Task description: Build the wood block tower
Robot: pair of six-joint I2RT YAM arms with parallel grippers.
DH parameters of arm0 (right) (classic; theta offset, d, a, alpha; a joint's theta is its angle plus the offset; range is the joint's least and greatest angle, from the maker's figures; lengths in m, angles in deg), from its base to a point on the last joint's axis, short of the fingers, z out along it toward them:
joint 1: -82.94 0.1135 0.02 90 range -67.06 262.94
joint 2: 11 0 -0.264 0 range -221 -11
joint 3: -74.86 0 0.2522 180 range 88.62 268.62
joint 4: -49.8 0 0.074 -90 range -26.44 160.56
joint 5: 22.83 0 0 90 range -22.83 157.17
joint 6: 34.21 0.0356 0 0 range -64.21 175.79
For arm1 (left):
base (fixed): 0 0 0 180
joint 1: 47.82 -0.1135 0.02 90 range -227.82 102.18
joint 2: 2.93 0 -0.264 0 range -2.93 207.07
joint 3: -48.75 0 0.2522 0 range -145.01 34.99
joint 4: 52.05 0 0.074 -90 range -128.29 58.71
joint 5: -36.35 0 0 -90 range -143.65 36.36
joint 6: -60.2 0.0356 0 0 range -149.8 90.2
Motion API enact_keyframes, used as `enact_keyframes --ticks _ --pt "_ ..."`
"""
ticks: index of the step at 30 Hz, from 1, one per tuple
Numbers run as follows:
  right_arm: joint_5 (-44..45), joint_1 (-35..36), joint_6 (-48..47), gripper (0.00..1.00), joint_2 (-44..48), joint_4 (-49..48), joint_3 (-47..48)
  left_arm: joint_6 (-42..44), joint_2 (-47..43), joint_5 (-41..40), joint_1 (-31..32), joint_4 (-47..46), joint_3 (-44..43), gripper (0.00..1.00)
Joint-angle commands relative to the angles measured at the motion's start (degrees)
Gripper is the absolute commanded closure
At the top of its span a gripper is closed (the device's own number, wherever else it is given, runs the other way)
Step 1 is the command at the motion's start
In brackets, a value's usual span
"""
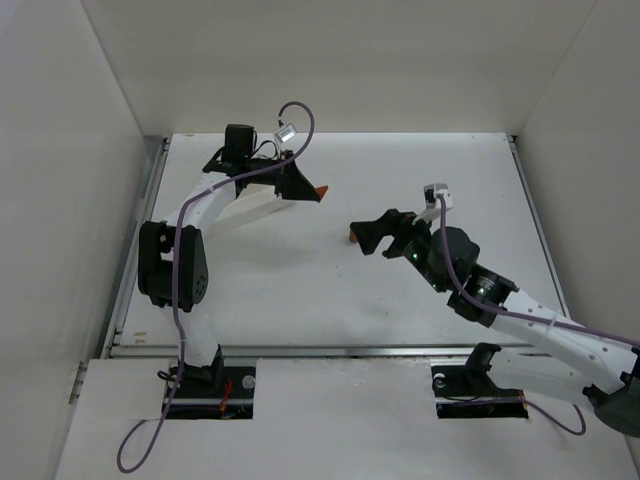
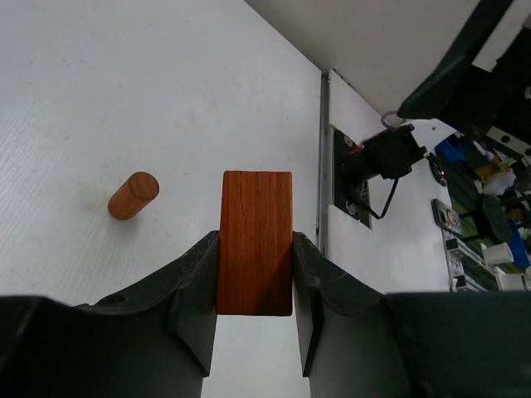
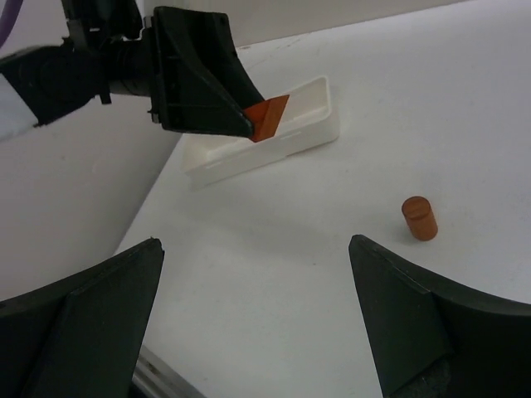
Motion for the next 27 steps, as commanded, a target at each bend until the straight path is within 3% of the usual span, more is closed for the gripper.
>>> enact_keyframes --ticks 1,7,9,14,17,22,27 --pt "-8.58 -4.24 10.85 0.01 -2.38 -3.00 3.69 -4.97 -5.36 5.41 0.57 -7.20 1.01 1.00" --pt "-22.39 -10.15 15.64 0.01 -11.00 -7.38 6.94 -6.12 -6.41 6.64 2.51 -8.52 1.01 1.00" --pt "-22.92 -10.15 15.64 0.06 -12.33 -10.36 6.95 -6.12 -6.42 7.17 3.12 -8.52 1.01 1.00" --pt "-22.92 -10.15 15.64 0.06 -14.35 -13.10 6.95 -6.12 -6.42 7.69 4.27 -9.05 1.01 1.00" --pt "-22.05 -10.15 16.16 0.12 -14.35 -16.52 5.46 -5.59 -6.42 7.70 4.80 -8.53 1.01 1.00" --pt "-16.78 -10.15 16.69 0.24 -11.19 -17.58 3.17 -0.50 -5.90 8.31 4.80 -2.92 1.01 1.00" --pt "-17.30 -10.15 16.69 0.28 -11.80 -18.11 2.29 2.14 -4.76 8.31 5.94 1.49 -2.15 1.00"
